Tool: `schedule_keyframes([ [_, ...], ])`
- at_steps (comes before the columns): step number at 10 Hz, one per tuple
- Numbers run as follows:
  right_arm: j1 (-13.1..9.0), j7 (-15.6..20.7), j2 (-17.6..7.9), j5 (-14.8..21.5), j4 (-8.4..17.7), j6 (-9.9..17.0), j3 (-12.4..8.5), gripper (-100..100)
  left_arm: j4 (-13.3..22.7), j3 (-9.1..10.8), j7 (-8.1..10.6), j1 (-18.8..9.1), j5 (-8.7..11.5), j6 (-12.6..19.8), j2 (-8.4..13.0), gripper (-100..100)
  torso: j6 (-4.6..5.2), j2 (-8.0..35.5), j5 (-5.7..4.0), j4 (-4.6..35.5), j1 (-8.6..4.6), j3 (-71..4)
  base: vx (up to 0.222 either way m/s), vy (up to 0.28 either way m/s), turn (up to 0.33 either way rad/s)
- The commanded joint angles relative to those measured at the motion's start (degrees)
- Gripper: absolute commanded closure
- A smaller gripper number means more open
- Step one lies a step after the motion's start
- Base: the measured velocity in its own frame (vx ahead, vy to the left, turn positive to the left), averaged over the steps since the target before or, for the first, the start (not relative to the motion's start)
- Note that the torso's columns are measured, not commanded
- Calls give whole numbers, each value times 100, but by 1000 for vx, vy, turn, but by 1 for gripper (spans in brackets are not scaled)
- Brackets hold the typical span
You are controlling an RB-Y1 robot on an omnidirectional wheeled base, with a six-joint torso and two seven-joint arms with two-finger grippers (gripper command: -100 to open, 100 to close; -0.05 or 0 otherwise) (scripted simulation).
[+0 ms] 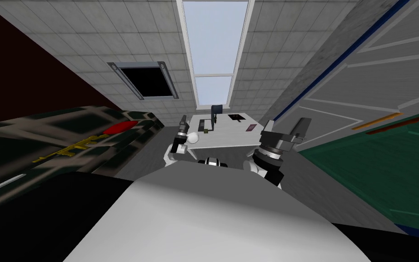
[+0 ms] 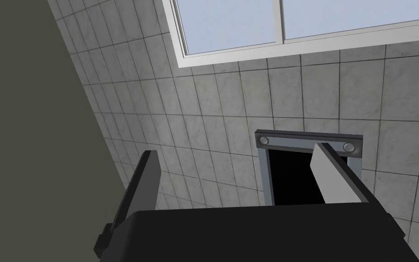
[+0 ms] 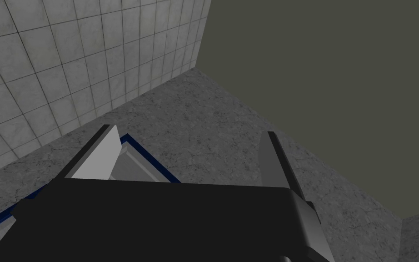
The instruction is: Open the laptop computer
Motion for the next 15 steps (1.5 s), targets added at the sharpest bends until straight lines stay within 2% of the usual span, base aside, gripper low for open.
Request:
schedule_keyframes([
  [1,0,0,0,0,0,0,0,0,306,18,25,-316,-80,343,76,-100,0,-1,0,0,-1,0,21,-142,1],
  [8,0,0,0,0,0,0,0,0,1134,45,74,-1079,-290,1107,361,-100,0,-7,0,-2,-3,-4,25,-127,3],
  [15,0,0,0,0,0,0,0,0,2133,75,131,-1967,-532,1996,881,-100,1,-2,0,0,-1,-1,22,-152,3],
])
